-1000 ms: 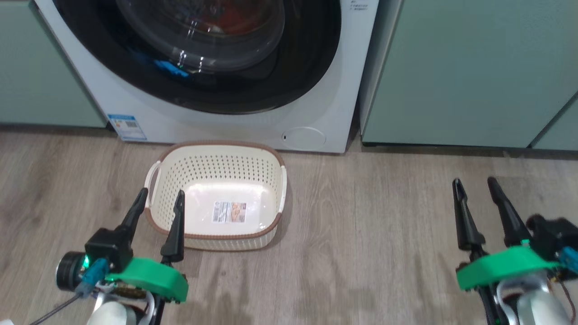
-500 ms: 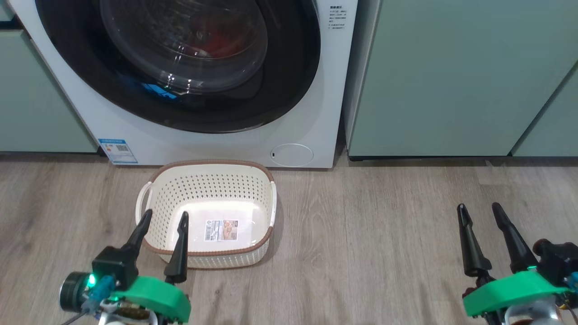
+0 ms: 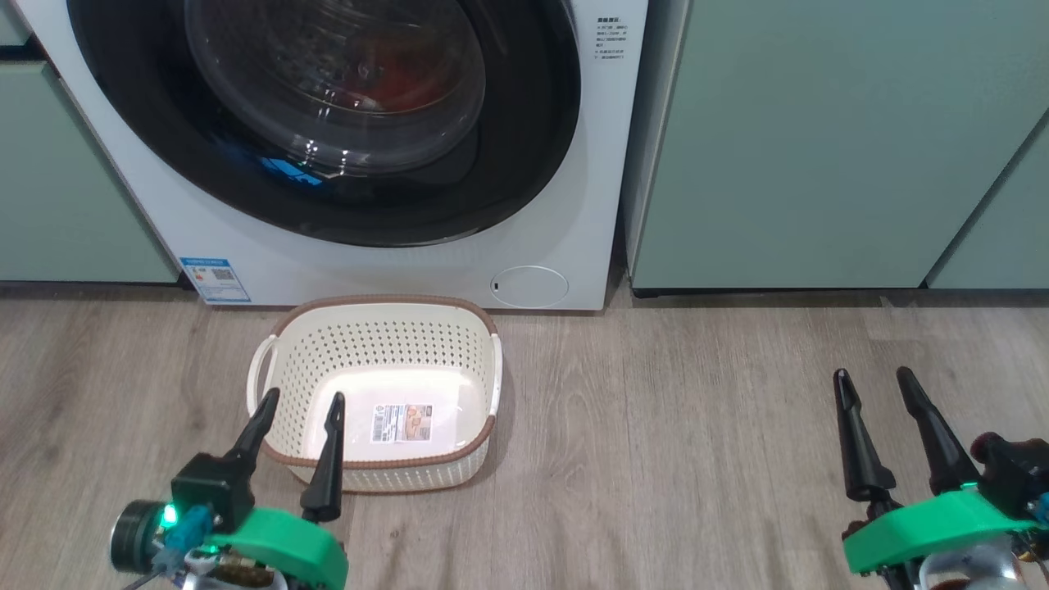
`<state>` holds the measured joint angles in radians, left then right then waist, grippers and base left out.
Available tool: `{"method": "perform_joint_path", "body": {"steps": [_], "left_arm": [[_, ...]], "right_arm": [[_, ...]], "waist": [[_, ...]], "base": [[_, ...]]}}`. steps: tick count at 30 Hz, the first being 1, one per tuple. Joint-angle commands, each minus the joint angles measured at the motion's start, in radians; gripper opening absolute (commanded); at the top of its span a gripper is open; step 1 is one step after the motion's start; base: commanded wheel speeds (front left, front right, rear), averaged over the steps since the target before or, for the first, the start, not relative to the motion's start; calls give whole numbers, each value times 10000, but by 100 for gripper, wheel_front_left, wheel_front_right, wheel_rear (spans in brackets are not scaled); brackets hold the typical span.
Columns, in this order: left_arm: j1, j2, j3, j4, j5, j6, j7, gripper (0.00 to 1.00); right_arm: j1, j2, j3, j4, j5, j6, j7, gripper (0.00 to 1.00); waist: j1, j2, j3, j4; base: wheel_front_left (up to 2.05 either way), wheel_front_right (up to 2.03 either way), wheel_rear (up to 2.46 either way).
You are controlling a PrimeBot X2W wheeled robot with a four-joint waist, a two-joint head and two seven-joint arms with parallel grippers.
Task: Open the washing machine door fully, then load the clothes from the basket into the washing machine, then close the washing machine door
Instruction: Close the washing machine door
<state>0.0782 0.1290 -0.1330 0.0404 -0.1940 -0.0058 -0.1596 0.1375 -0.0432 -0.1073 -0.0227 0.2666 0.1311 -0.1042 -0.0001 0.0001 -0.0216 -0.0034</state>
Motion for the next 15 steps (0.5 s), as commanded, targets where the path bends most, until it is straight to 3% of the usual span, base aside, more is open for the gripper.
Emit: {"method": "perform_joint_path", "body": {"steps": [1, 15], "left_arm": [[-359, 155, 285, -355, -25, 43, -25, 100], [-379, 238, 194, -322, -94, 128, 7, 100]], "right_arm": [[-189, -70, 216, -331, 71, -4, 9, 100], [-209, -70, 210, -211, 204, -4, -118, 100]], "waist": [[1, -1, -7, -4], [1, -1, -1, 16]], "base": [[0, 0, 0], [0, 0, 0]]}}
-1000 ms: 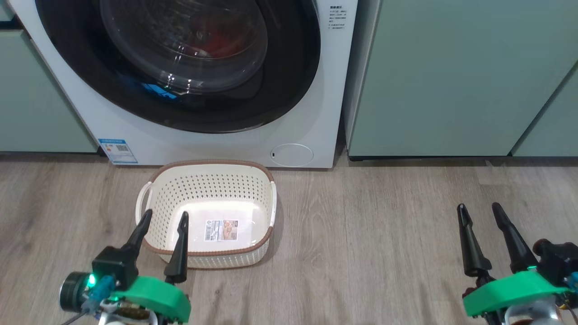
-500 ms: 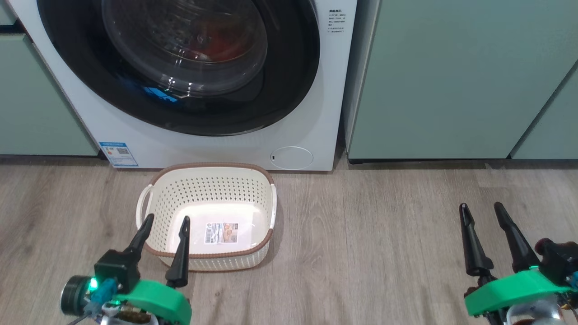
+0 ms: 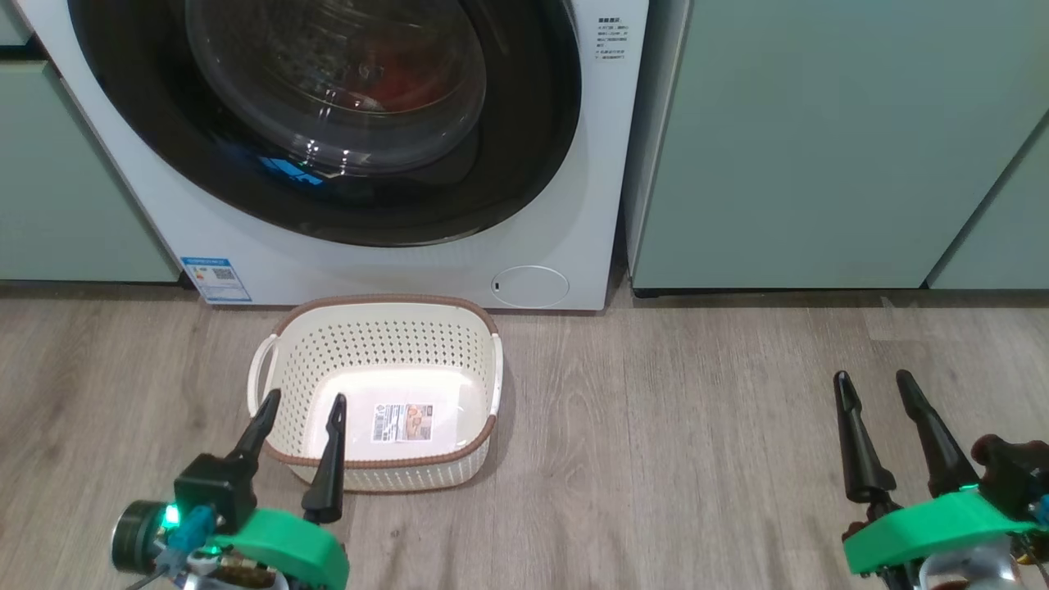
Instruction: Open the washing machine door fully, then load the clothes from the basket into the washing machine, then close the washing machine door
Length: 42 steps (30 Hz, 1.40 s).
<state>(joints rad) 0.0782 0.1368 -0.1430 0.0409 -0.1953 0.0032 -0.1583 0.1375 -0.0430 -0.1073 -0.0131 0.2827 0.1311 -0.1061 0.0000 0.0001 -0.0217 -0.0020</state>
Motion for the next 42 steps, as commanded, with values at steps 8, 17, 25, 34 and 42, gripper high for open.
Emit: {"method": "perform_joint_path", "body": {"steps": [8, 17, 25, 34, 42], "left_arm": [[-401, 189, 226, -313, -151, 62, 44, 100], [-70, -80, 20, 375, -1007, -84, 230, 0], [-200, -126, 187, 501, -1912, -170, 395, 0], [-322, -174, 355, 614, -2813, -255, 560, 0], [-443, -224, 524, 727, -3714, -341, 726, 0]], "right_arm": [[-233, -72, 231, -277, 95, -4, -198, 100], [-136, -18, 55, 413, 860, 0, 22, 0], [-300, -47, 77, 569, 1736, 0, 147, 0], [-457, -70, 95, 717, 2605, -1, 275, 0], [-613, -89, 108, 863, 3469, -1, 406, 0]], "waist": [[0, -1, 31, 32], [0, -1, 45, 30], [0, -1, 58, 30], [0, -1, 72, 29], [0, -1, 86, 28]], "base": [[0, 0, 0], [0, 0, 0], [0, 0, 0], [0, 0, 0], [0, 0, 0]]}}
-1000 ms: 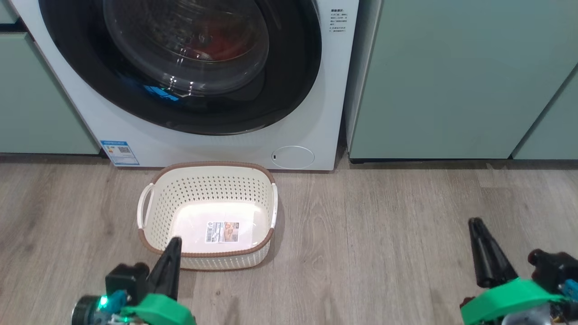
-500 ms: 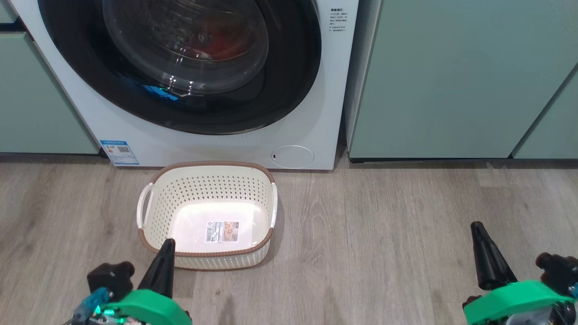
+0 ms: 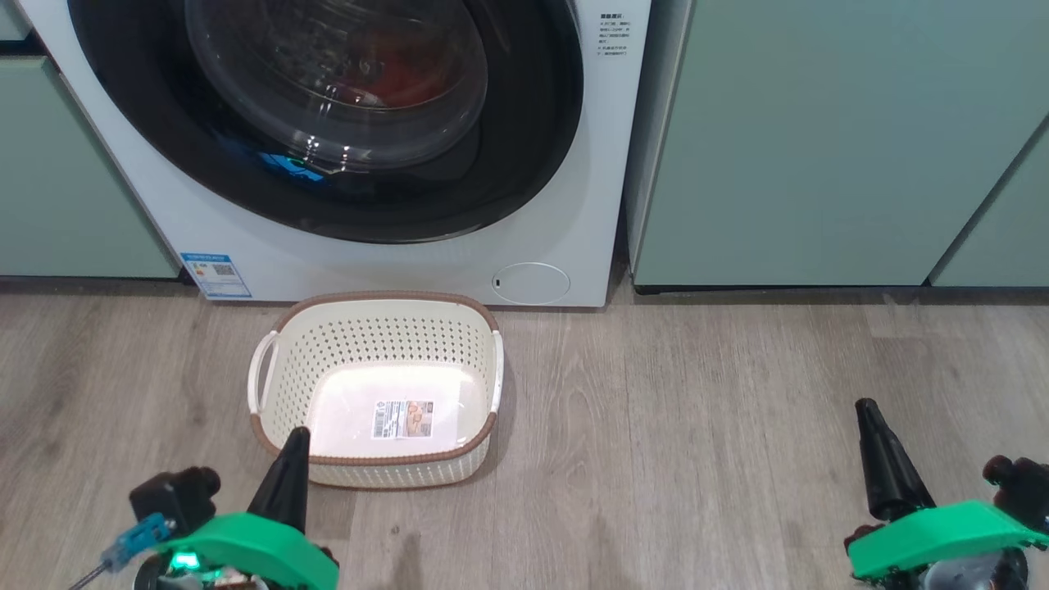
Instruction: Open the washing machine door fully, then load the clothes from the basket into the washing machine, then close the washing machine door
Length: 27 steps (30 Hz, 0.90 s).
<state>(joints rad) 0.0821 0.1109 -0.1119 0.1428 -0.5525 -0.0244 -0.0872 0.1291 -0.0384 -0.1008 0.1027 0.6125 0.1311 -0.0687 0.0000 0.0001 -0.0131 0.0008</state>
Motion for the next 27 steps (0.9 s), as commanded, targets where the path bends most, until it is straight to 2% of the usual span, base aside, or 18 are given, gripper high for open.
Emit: {"method": "perform_joint_path", "body": {"steps": [1, 27], "left_arm": [[-498, 29, 235, -277, -254, -76, 35, 0], [-907, -146, 813, 103, -3282, -364, 601, 0]], "right_arm": [[-548, -137, 44, -277, 279, -1, 48, 0], [-1075, -180, 59, 216, 3168, -2, 514, 0]], "waist": [[0, -1, 2, 0], [0, -1, 49, -2]], "base": [[0, 0, 0], [0, 0, 0]]}}
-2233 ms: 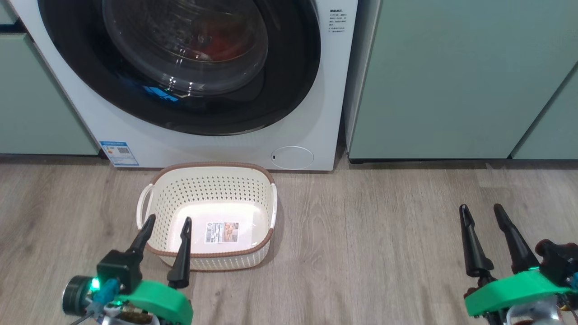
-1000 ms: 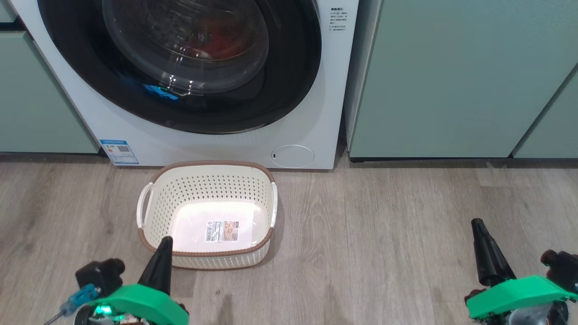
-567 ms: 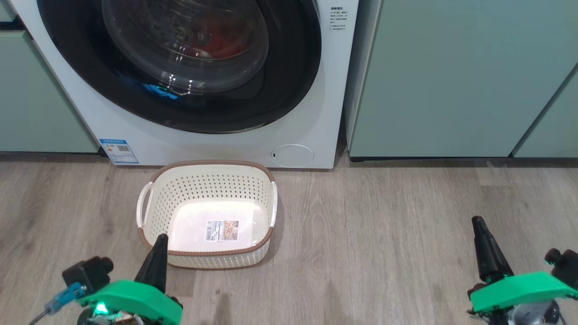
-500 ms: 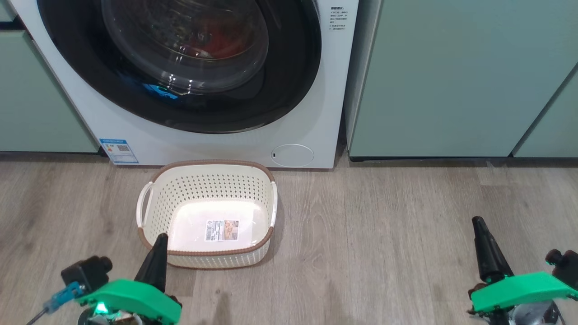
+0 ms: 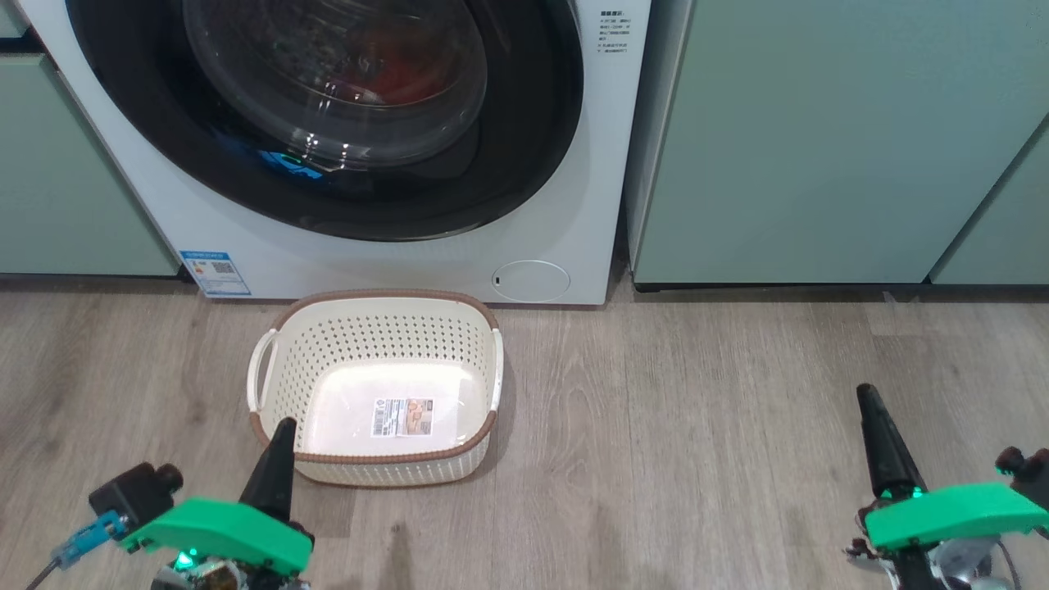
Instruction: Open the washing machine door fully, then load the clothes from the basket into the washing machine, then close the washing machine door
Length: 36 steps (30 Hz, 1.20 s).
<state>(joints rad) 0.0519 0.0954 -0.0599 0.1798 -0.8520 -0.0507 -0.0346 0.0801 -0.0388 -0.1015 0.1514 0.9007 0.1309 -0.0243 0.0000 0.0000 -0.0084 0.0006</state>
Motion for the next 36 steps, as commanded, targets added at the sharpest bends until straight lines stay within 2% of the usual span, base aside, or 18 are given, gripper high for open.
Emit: {"method": "perform_joint_path", "body": {"steps": [1, 36], "left_arm": [[-620, 3, 315, -253, -399, -112, 97, 0], [-1153, -232, 1078, 243, -4315, -487, 840, 0]], "right_arm": [[-605, -177, 67, -252, 393, 0, 87, 0], [-1293, -200, 41, 390, 4101, -1, 727, 0]], "waist": [[0, 0, 4, 0], [0, 0, 65, -3]], "base": [[0, 0, 0], [0, 0, 0]]}}
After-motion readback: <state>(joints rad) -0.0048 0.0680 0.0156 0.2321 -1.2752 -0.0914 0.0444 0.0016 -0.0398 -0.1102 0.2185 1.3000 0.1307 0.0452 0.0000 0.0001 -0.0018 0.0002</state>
